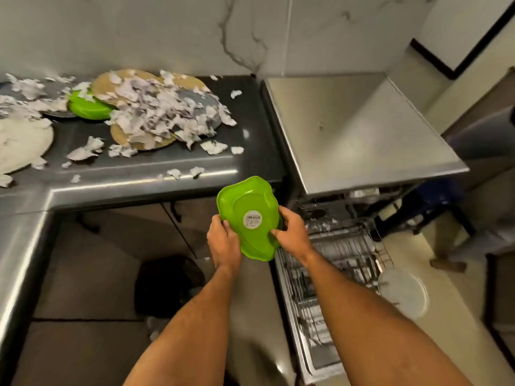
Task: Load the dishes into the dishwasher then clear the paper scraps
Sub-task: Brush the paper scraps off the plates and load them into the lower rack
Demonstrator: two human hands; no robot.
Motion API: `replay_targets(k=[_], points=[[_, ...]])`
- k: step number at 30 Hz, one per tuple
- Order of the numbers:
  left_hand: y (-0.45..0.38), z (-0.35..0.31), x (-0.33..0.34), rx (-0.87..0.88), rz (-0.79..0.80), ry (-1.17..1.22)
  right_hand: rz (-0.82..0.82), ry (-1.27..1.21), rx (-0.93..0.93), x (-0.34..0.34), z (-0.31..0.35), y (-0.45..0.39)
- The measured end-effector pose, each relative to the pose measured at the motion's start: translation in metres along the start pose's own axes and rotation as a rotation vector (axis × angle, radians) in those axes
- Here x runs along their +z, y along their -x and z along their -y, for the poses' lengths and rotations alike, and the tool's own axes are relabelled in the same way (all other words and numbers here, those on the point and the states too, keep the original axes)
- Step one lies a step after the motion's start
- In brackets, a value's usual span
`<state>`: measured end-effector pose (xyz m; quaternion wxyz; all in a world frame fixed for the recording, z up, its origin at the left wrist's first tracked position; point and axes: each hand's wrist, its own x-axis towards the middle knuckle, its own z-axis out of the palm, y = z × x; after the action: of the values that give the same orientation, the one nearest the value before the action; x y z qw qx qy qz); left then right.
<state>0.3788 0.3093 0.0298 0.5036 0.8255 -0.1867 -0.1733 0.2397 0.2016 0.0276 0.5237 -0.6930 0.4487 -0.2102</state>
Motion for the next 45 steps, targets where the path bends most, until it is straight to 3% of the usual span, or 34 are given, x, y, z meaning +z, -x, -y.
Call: replay_targets(k=[12,23,29,39,45], points=[[0.158,0.129,0.182,-0.112,0.288,-0.352,-0.118,-0.035,0.272,-0.091,-0.274,0.083],[0.231,0.23,0.308,-0.358,0.437,-0.406,-0.134,0.001,0.506,-0.138,-0.428,0.135],[0.247,0.244,0.338,-0.413,0.426,-0.428,-0.131,0.012,0.67,-0.118,-0.48,0.167],[0.23,0.252,0.366,-0.605,0.524,-0.317,-0.139,-0.129,0.859,-0.094,-0.493,0.178],[0.225,0.254,0.385,-0.612,0.544,-0.263,-0.179,-0.32,0.978,-0.09,-0.499,0.165]])
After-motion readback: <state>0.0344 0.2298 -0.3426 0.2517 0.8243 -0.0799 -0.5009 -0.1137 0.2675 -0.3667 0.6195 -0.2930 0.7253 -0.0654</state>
